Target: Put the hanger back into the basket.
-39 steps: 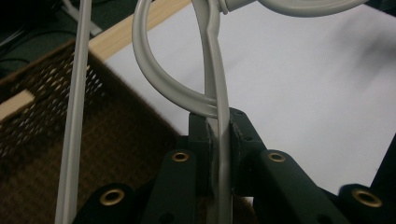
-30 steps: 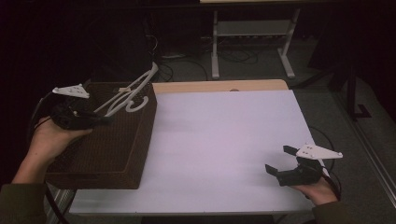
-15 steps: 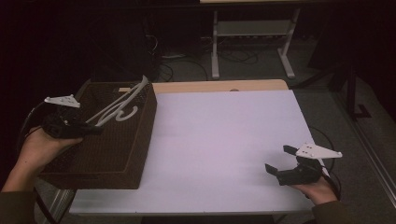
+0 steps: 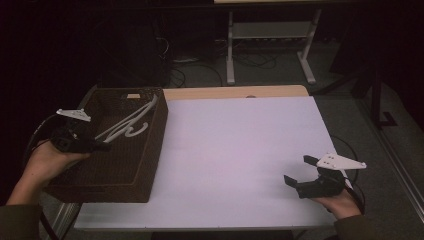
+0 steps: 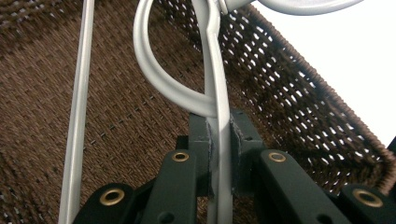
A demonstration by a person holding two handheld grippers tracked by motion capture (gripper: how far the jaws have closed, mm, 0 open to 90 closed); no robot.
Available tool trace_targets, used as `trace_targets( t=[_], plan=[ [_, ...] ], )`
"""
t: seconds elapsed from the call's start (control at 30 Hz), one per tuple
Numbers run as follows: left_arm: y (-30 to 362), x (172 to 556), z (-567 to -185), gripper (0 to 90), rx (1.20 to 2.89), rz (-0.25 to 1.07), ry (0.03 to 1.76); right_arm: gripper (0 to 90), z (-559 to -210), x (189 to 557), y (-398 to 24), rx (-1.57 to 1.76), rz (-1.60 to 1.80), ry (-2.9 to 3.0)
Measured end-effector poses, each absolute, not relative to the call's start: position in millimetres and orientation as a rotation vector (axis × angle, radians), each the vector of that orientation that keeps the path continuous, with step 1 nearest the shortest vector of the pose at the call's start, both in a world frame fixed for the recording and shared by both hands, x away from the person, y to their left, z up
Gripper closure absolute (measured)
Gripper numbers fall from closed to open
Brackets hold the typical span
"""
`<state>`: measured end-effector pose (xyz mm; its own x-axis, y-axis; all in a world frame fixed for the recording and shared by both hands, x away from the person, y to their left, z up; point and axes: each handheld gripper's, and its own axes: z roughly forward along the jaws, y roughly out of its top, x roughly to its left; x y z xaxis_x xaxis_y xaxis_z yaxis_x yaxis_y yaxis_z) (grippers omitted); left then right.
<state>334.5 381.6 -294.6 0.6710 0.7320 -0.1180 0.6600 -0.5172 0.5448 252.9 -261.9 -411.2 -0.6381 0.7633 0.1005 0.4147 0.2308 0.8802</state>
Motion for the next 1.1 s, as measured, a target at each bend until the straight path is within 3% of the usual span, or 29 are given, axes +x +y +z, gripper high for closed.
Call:
trace_targets(
  t=[0.7, 0.9, 1.1],
  plan=[
    [387.3, 347.1, -321.6, 80.1, 2.352, 0.133, 1.076, 0.0, -410.9, 252.7, -263.1, 1.095, 1.371, 2.157],
    [393.1, 344.2, -320.3, 68.4, 2.325, 0.153, 1.066, 0.0, -410.7, 252.6, -263.3, 1.094, 1.372, 2.157],
    [393.3, 339.4, -313.3, 51.3, 2.266, 0.208, 1.046, 0.0, -410.0, 252.6, -263.1, 1.087, 1.374, 2.154]
  ],
)
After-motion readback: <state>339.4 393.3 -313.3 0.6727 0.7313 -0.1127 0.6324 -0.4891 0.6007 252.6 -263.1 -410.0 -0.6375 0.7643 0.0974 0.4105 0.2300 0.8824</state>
